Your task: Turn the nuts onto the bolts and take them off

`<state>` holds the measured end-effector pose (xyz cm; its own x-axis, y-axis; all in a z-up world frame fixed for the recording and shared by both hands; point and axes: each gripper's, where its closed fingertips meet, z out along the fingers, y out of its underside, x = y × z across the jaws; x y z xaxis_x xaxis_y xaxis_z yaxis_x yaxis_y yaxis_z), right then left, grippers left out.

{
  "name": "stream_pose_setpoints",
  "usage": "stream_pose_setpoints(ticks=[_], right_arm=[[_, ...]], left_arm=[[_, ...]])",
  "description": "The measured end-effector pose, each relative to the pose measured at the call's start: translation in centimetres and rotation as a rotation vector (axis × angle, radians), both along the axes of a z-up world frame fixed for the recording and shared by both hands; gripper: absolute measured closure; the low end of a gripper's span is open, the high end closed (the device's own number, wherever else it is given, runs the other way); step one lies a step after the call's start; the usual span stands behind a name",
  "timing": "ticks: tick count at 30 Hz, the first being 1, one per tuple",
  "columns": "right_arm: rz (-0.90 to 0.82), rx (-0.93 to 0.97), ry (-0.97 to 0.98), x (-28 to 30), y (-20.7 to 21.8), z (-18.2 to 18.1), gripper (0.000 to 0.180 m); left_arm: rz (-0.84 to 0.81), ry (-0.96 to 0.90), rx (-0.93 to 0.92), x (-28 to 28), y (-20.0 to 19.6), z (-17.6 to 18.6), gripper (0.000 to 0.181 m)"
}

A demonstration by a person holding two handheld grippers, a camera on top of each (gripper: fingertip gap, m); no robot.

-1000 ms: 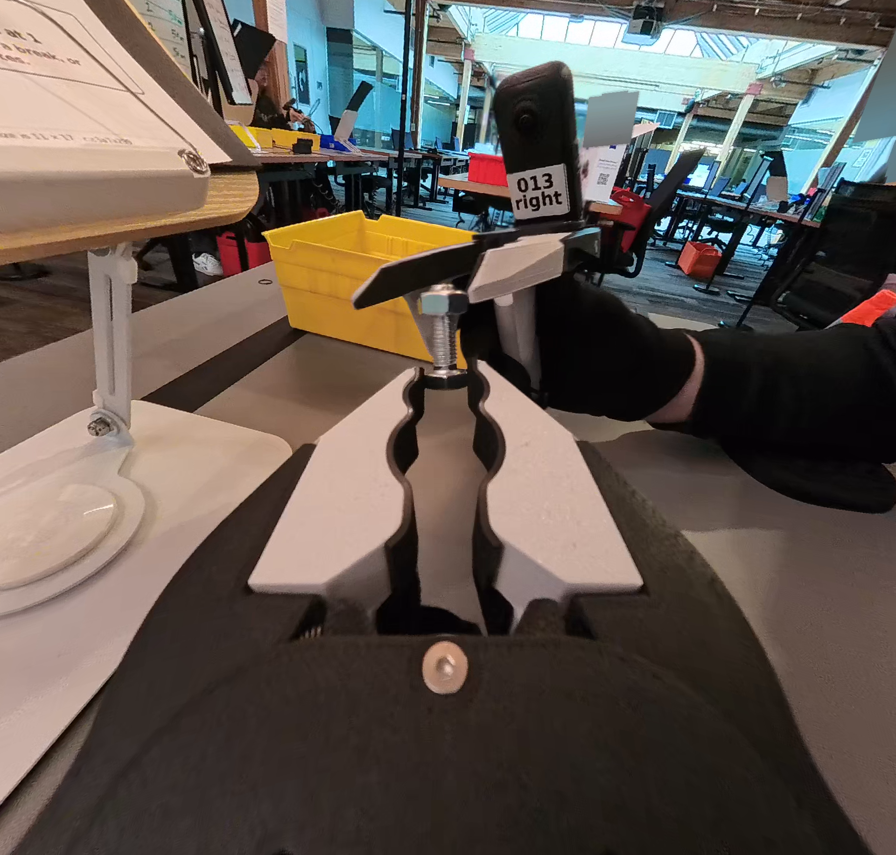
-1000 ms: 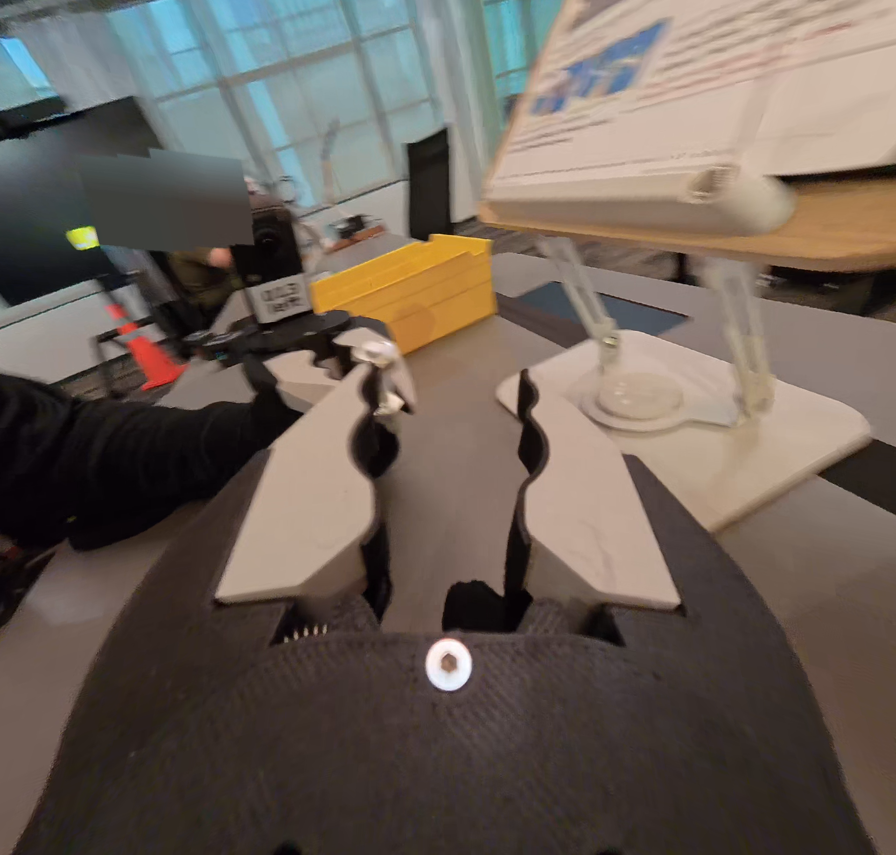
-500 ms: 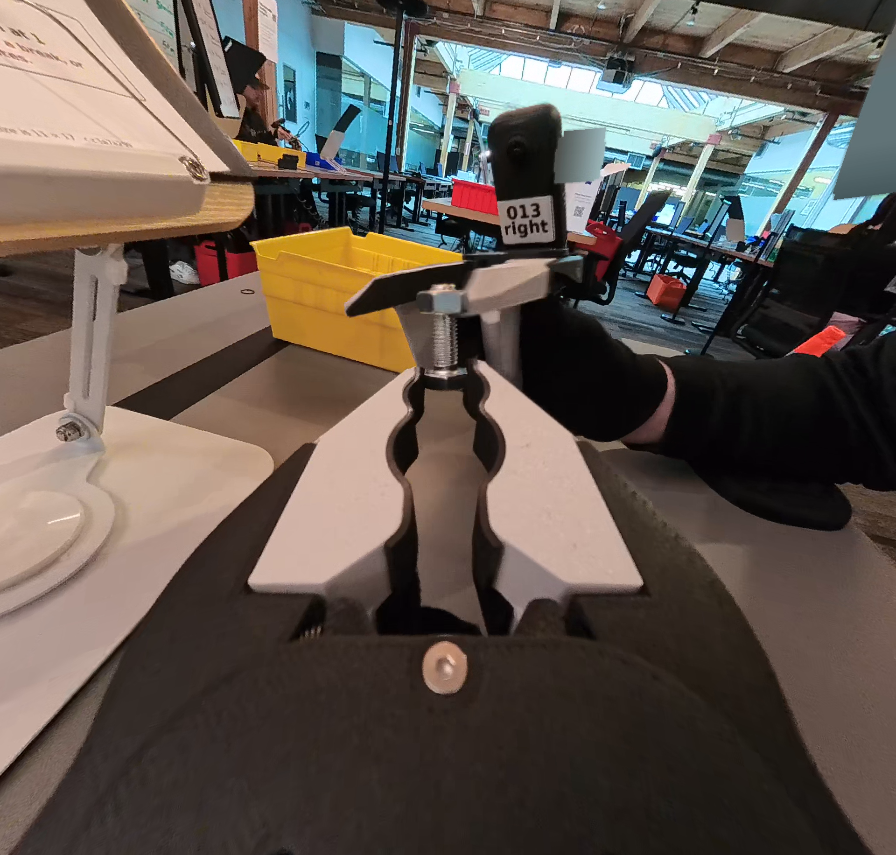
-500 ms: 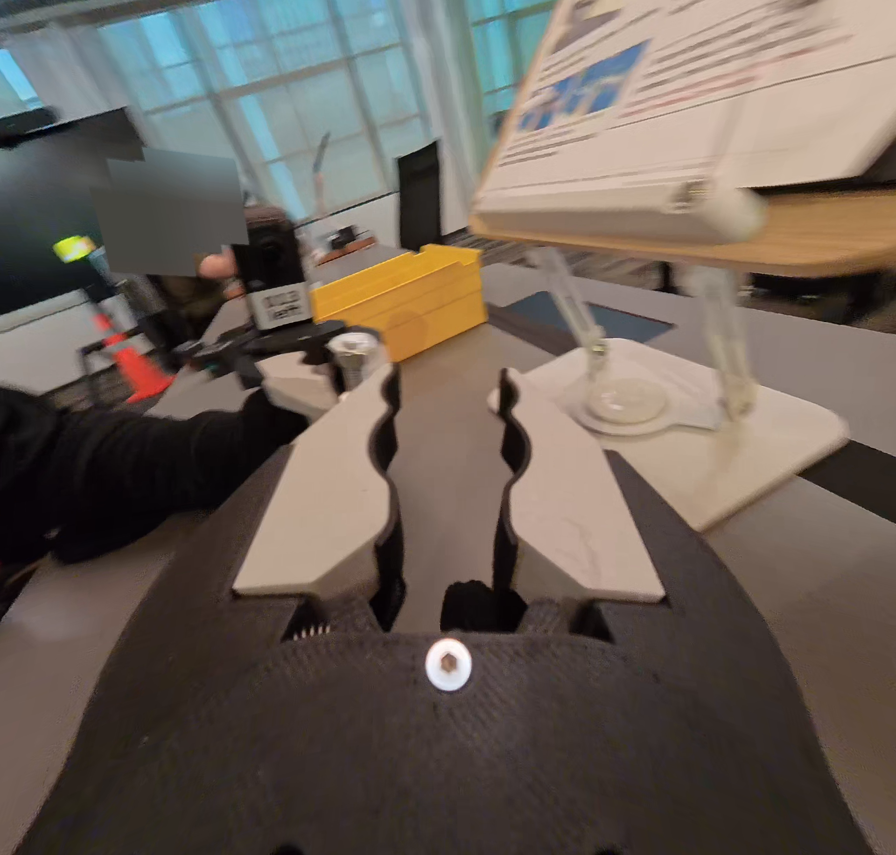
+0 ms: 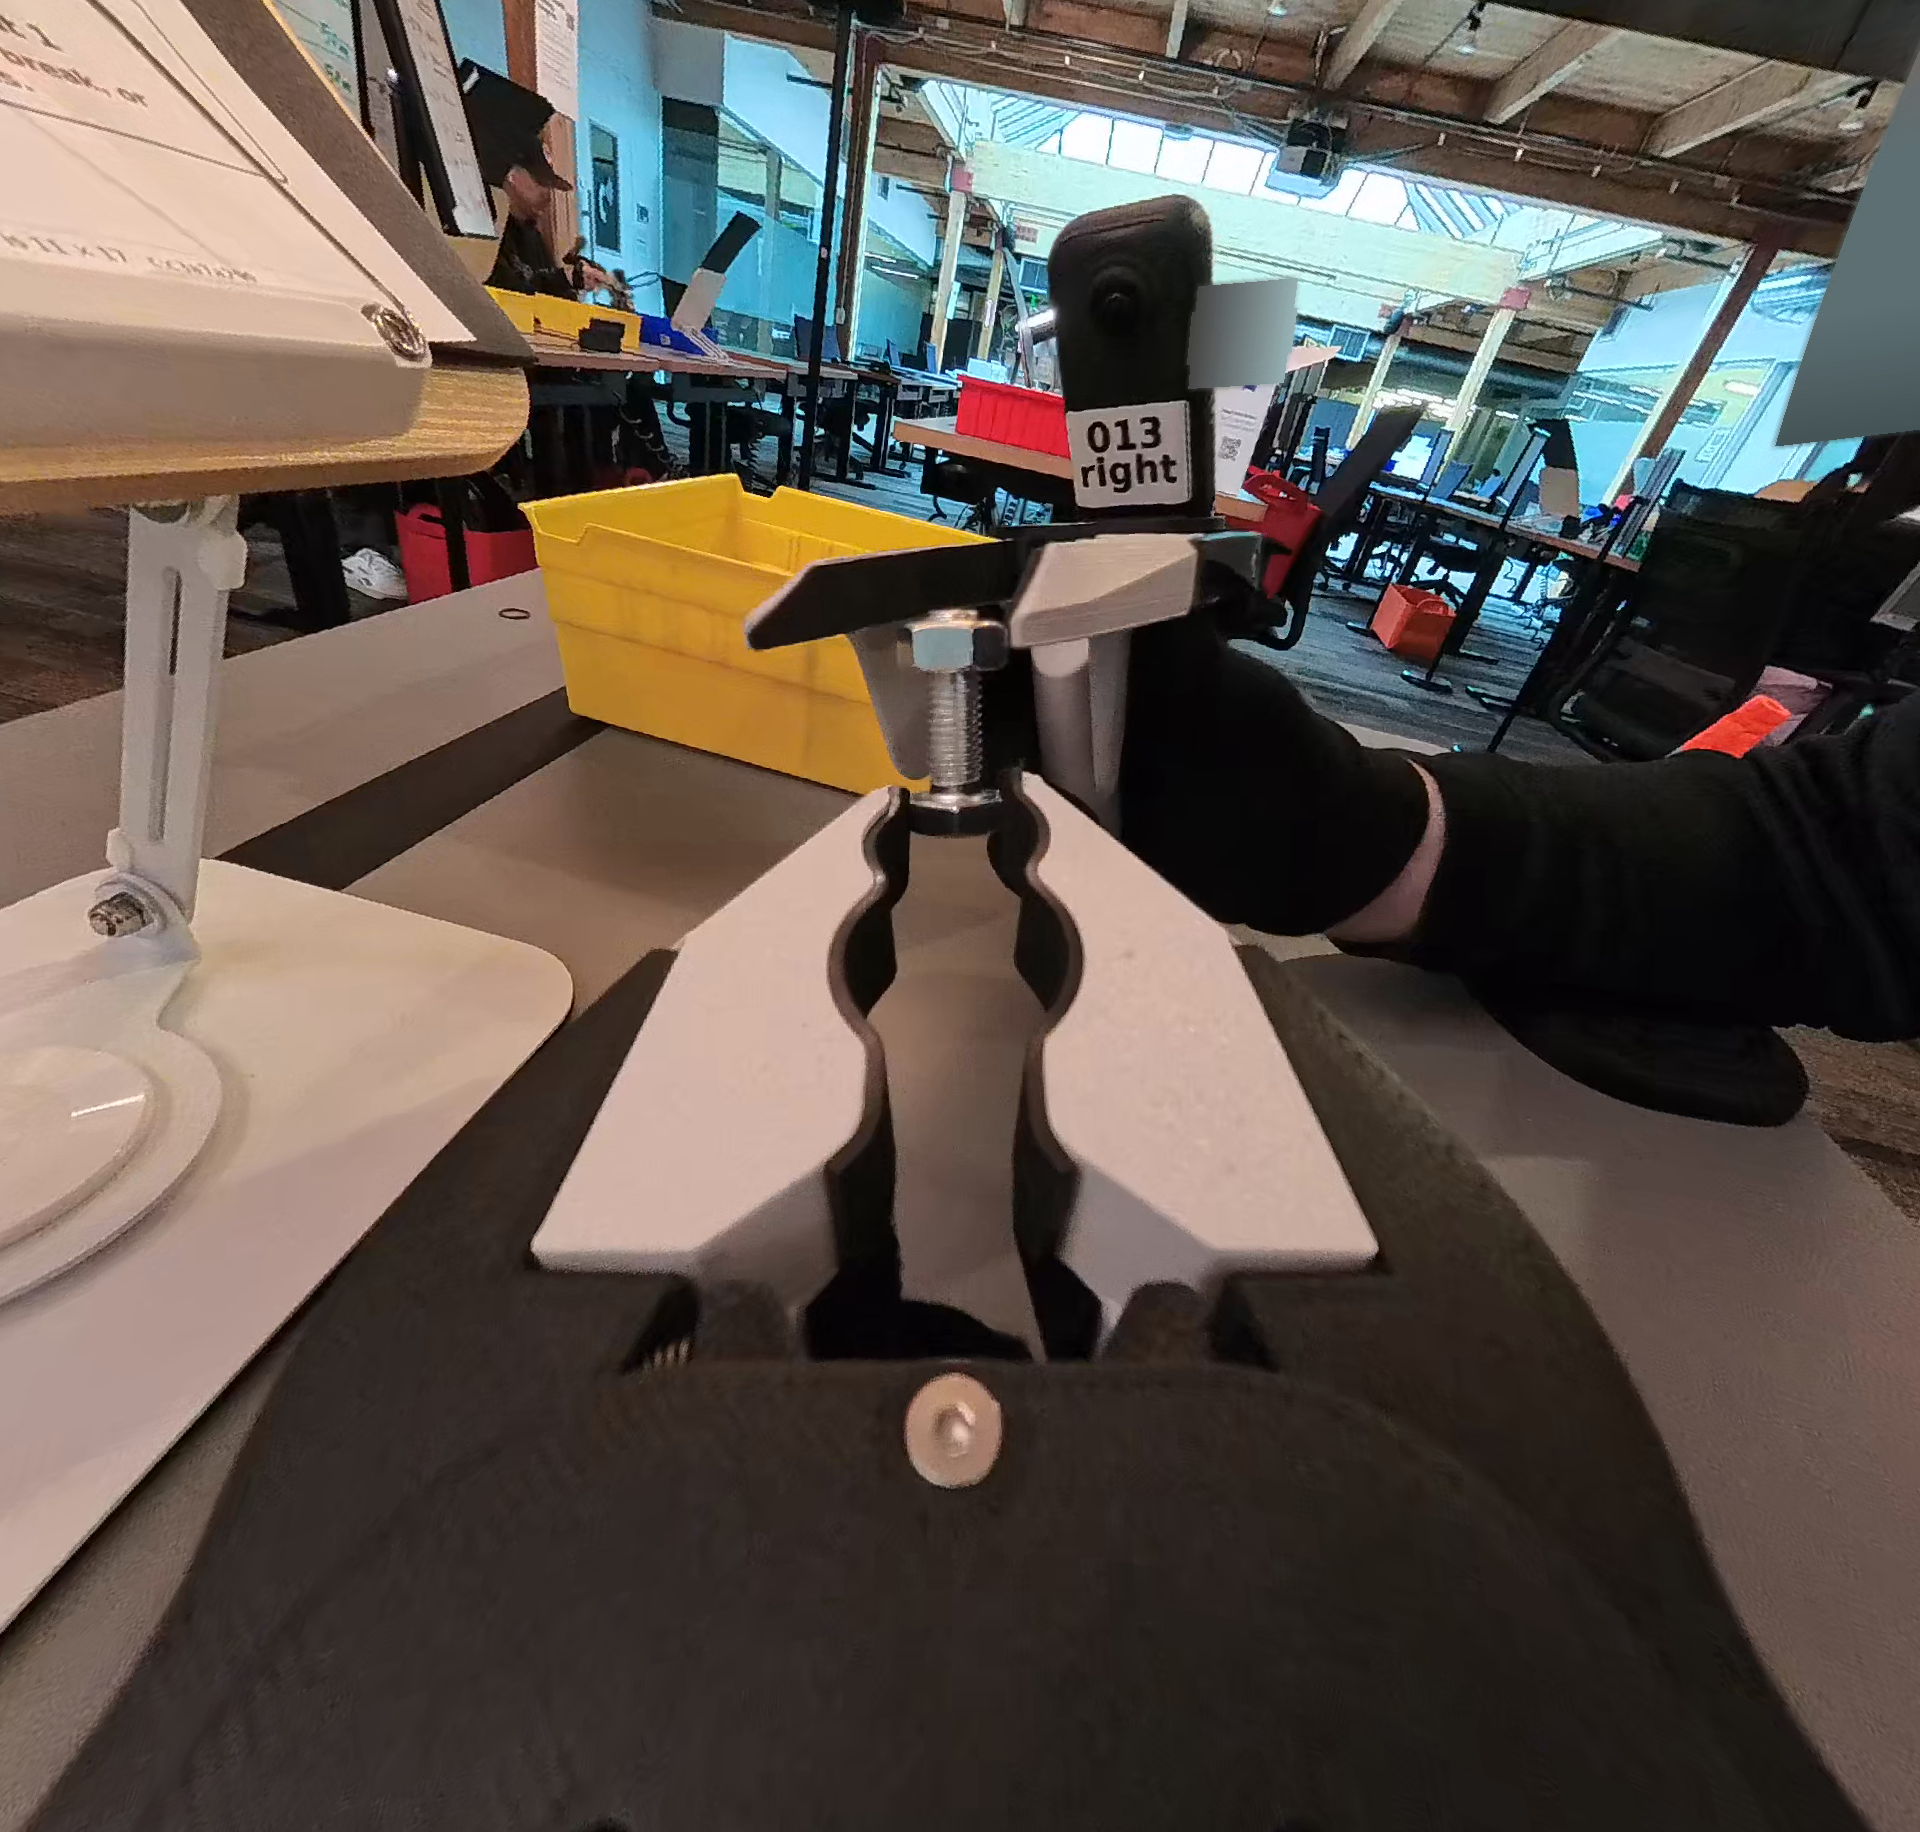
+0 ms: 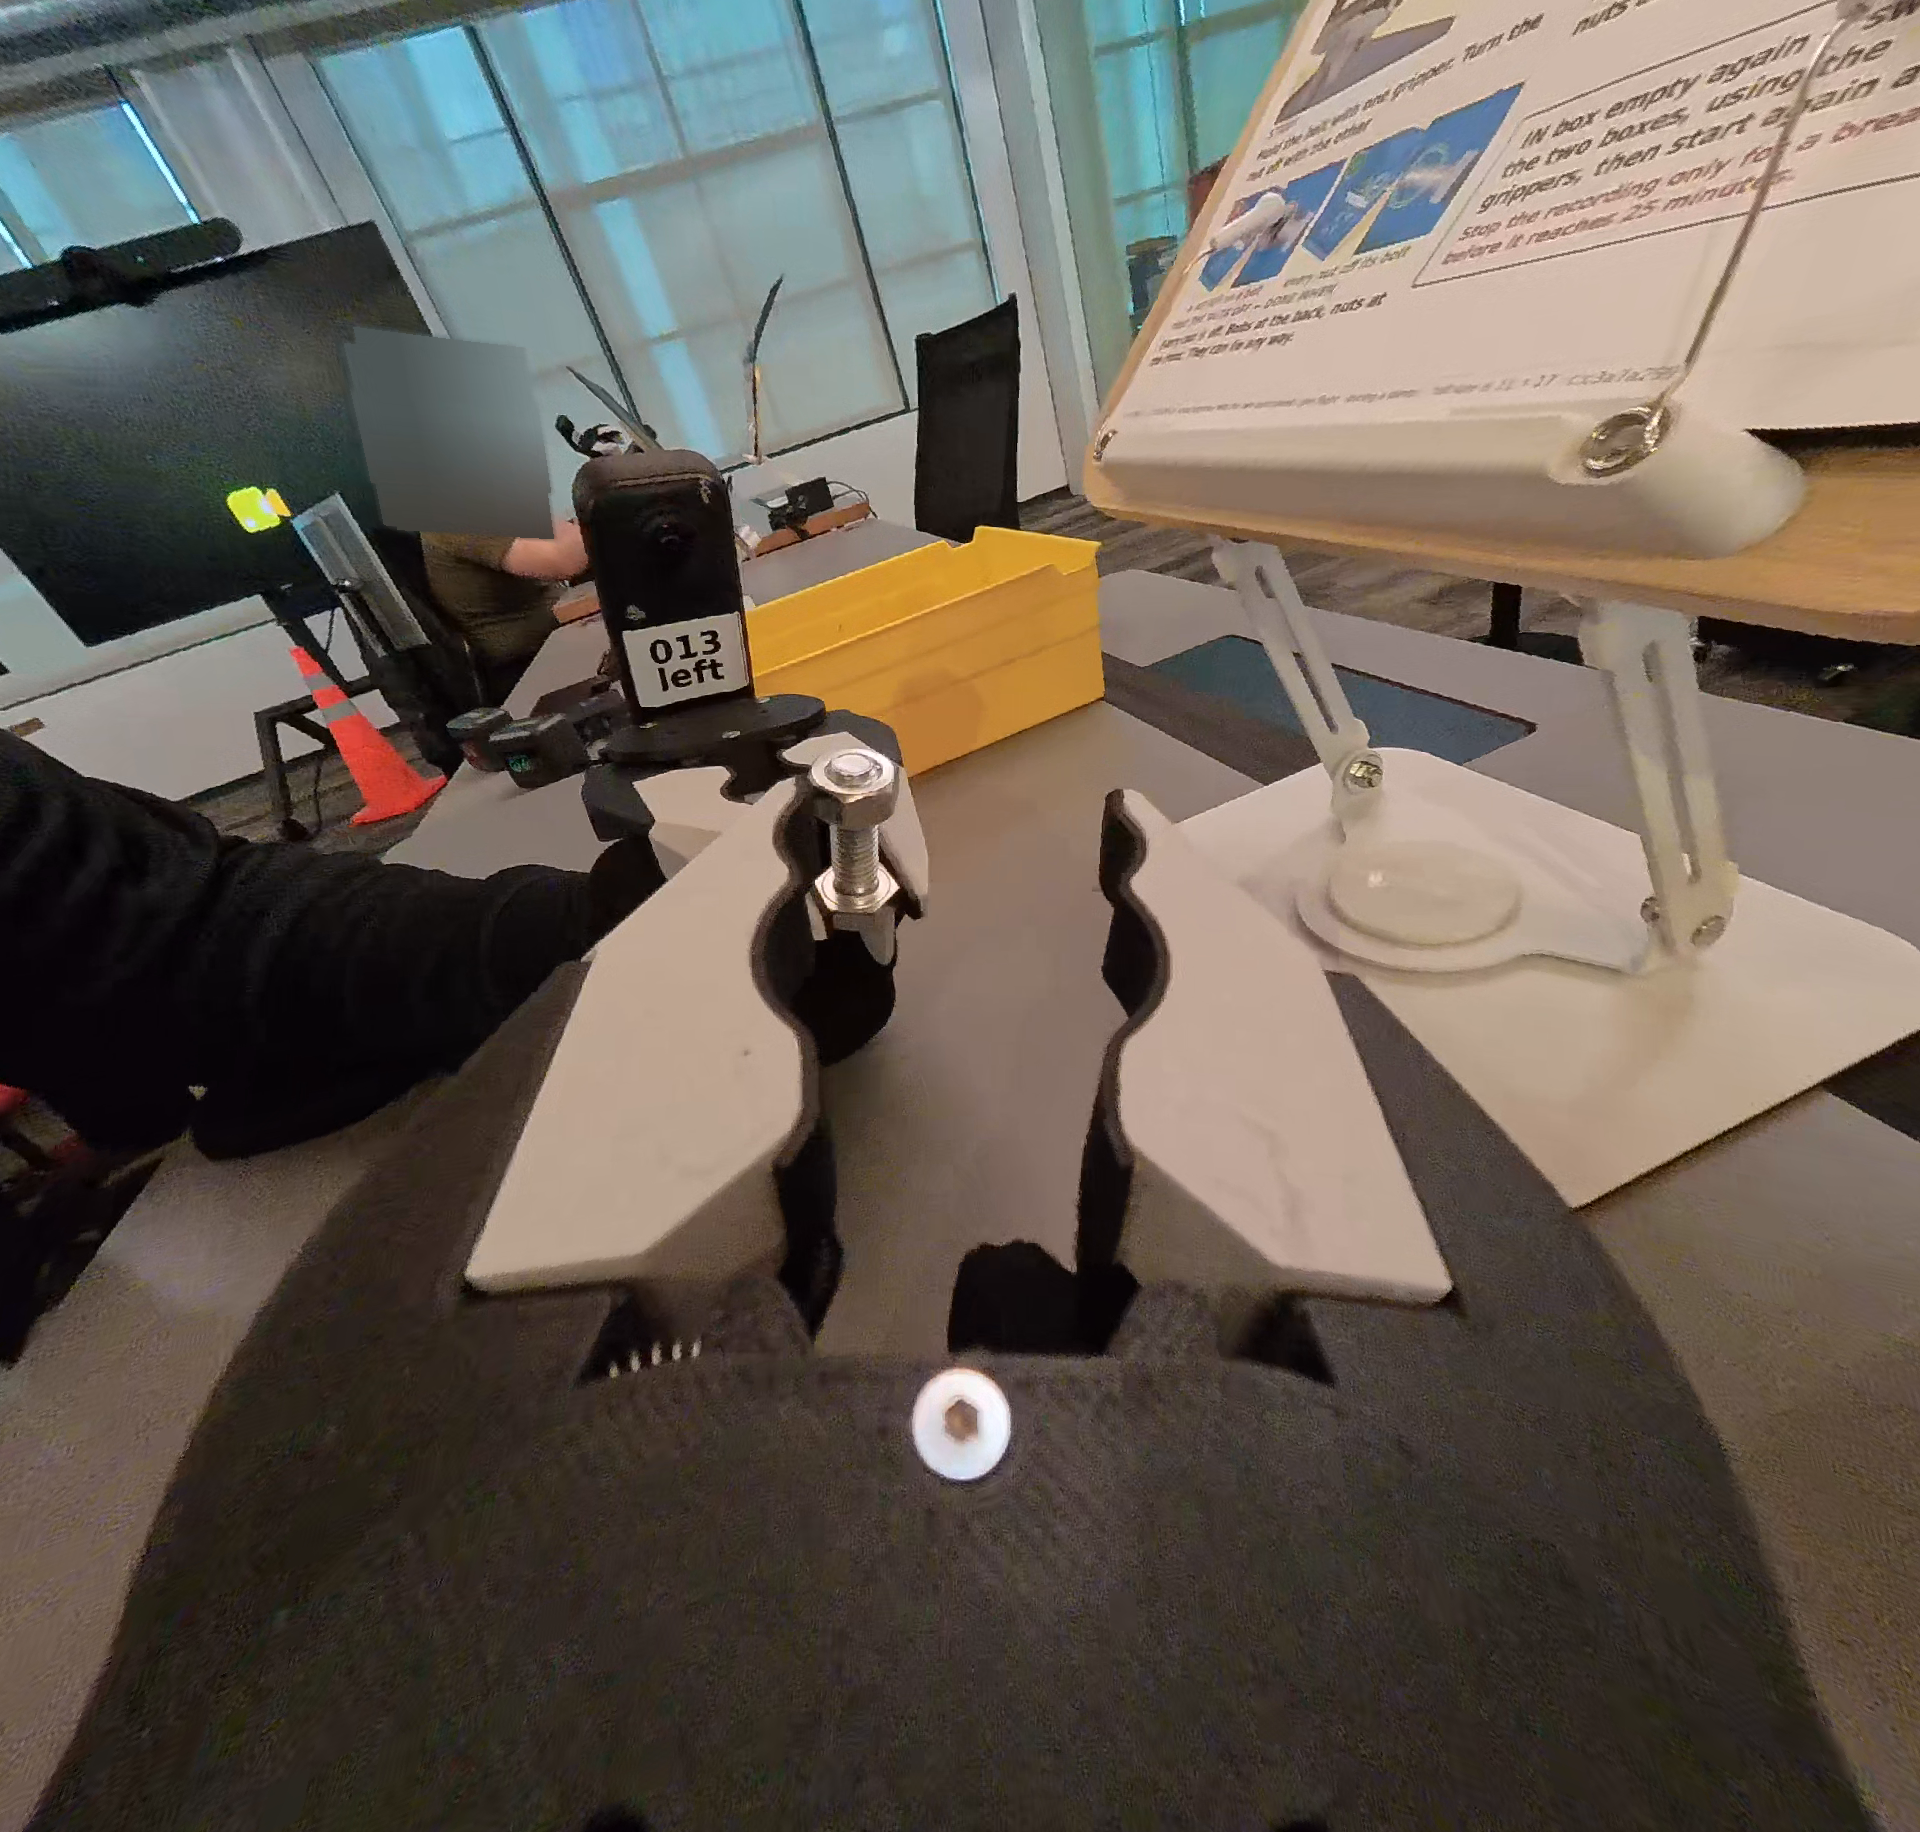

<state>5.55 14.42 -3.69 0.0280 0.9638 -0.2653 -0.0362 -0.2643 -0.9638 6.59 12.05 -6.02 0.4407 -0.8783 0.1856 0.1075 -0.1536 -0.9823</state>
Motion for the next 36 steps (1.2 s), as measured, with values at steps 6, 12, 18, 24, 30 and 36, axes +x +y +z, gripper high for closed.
stream_pose_setpoints(ticks=[6, 12, 18, 24, 30, 36], right_arm=[[-0.071, -0.04, 0.0, 1.5, 2.1, -0.4, 0.134], [0.032, 0.04, -0.001, 0.0, -0.8, 0.4, 0.127], [-0.057, -0.01, -0.003, 0.9, 1.3, -0.2, 0.137], [0.01, 0.012, 0.043, 1.0, 0.2, 0.9, 0.129], [0.019, 0.019, 0.012, 0.1, -0.4, 0.3, 0.13], [-0.053, -0.045, 0.042, 1.9, 2.1, 0.2, 0.131]], left_arm=[[-0.011, -0.003, 0.021, 0.0, -0.3, 0.6, 0.165], [-0.008, -0.006, 0.009, 0.0, -0.2, 0.3, 0.165], [-0.013, -0.012, 0.015, -0.1, -0.3, 0.6, 0.165], [-0.01, -0.003, 0.011, 0.0, -0.2, 0.2, 0.165], [-0.013, -0.001, 0.014, 0.0, -0.3, 0.3, 0.165], [-0.012, -0.005, 0.016, 0.0, -0.3, 0.4, 0.165]])
